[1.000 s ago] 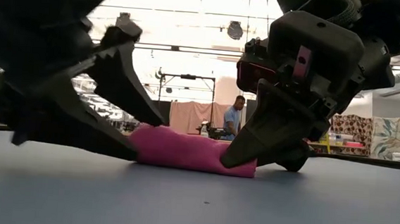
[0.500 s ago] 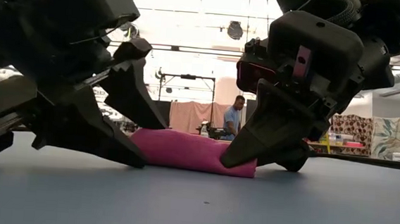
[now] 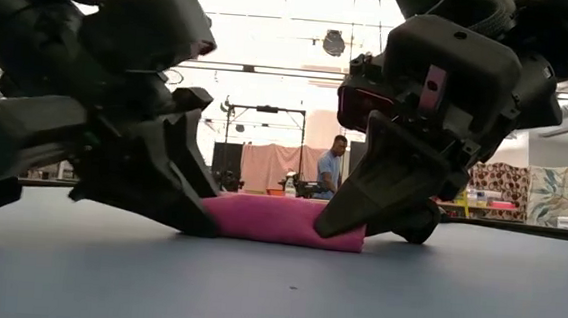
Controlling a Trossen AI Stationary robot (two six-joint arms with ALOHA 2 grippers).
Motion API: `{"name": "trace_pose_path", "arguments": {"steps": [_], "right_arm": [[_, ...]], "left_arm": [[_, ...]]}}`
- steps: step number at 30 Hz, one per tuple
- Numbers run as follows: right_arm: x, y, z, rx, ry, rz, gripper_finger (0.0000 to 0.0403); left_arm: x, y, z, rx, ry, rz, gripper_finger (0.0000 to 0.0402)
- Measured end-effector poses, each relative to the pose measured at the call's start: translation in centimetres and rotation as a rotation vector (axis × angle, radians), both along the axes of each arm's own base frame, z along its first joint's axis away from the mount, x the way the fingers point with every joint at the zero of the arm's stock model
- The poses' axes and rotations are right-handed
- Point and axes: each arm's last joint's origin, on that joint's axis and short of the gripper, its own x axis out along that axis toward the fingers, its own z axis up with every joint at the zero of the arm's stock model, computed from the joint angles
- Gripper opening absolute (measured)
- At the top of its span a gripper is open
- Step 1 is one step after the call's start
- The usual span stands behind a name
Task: Roll towel into tight, uniform cylinder
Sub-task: Roll the pink towel
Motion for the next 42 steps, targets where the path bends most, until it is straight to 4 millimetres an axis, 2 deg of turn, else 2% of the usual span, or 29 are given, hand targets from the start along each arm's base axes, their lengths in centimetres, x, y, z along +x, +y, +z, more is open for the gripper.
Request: {"name": "trace_pose_path", "arguments": {"steps": [5,9,15,18,23,26,32,42], "right_arm": [[-0.2,0.4,0.8,-0.067,-0.043,0.046,0.0095],[-0.8,1.3,1.5,-0.221,-0.1,0.145,0.0145],[-2.6,3.7,1.8,-0.515,-0.144,0.15,0.0214],[-3.5,5.3,2.1,-0.649,-0.196,0.156,0.0233],[-4.7,7.4,2.7,-0.864,-0.297,0.181,0.0232],[-4.6,8.0,3.0,-0.929,-0.358,0.21,0.0223],[-4.0,7.2,2.8,-0.923,-0.337,0.214,0.0204],[-3.1,5.8,2.5,-0.843,-0.304,0.175,0.0196]], "left_arm": [[0.3,1.0,-0.2,-0.058,0.029,0.07,0.0069],[0.7,1.7,-0.2,-0.109,0.051,0.067,0.0068],[0.9,2.1,-0.2,-0.18,0.068,0.083,0.0067],[0.9,2.3,0.3,-0.26,0.07,0.118,0.0067],[0.9,2.6,1.4,-0.417,0.103,0.128,0.0067],[1.2,3.2,1.7,-0.5,0.133,0.114,0.0067],[1.9,4.8,1.8,-0.622,0.184,0.108,0.0067],[2.5,6.2,1.9,-0.691,0.213,0.093,0.0067]]}}
